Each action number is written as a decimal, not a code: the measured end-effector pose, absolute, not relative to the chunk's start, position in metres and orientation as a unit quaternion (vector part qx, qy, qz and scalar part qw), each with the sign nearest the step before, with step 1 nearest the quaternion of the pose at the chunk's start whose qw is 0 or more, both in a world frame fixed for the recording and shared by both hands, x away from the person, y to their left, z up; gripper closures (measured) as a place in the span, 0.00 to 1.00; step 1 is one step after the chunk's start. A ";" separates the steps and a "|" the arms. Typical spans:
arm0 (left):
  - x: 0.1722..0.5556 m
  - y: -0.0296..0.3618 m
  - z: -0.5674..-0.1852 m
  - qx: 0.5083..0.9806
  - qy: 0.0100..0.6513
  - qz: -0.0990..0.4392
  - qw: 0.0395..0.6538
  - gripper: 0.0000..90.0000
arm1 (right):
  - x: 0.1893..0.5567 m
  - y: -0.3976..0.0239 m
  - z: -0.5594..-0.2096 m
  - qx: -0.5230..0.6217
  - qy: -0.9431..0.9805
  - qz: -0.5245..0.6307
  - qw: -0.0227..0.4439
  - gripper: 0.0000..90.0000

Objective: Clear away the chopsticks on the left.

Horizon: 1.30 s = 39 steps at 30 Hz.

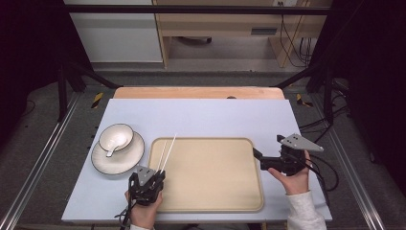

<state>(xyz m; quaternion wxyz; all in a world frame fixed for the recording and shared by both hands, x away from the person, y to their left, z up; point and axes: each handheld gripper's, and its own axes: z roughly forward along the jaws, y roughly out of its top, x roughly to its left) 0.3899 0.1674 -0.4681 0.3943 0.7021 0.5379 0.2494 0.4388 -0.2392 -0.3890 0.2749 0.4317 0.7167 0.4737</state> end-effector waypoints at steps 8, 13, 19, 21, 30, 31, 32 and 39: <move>0.388 0.162 -0.477 0.704 0.543 0.247 0.386 0.93 | 0.440 -0.238 -0.390 0.432 0.719 0.471 0.274 0.03; 0.387 0.159 -0.480 0.708 0.544 0.248 0.375 0.93 | 0.440 -0.238 -0.391 0.432 0.719 0.471 0.273 0.03; 0.389 0.157 -0.482 0.710 0.549 0.249 0.365 0.93 | 0.440 -0.237 -0.391 0.432 0.719 0.471 0.273 0.03; 0.389 0.156 -0.483 0.711 0.551 0.247 0.360 0.93 | 0.440 -0.237 -0.391 0.432 0.719 0.470 0.274 0.03; 0.392 0.154 -0.482 0.718 0.550 0.249 0.348 0.93 | 0.440 -0.237 -0.392 0.432 0.720 0.469 0.273 0.03; 0.392 0.154 -0.482 0.718 0.550 0.248 0.347 0.93 | 0.440 -0.237 -0.392 0.431 0.721 0.469 0.273 0.03; 0.392 0.154 -0.482 0.718 0.550 0.248 0.347 0.93 | 0.440 -0.237 -0.392 0.432 0.721 0.469 0.273 0.03; 0.393 0.155 -0.481 0.721 0.549 0.241 0.347 0.93 | 0.441 -0.237 -0.392 0.432 0.721 0.468 0.272 0.03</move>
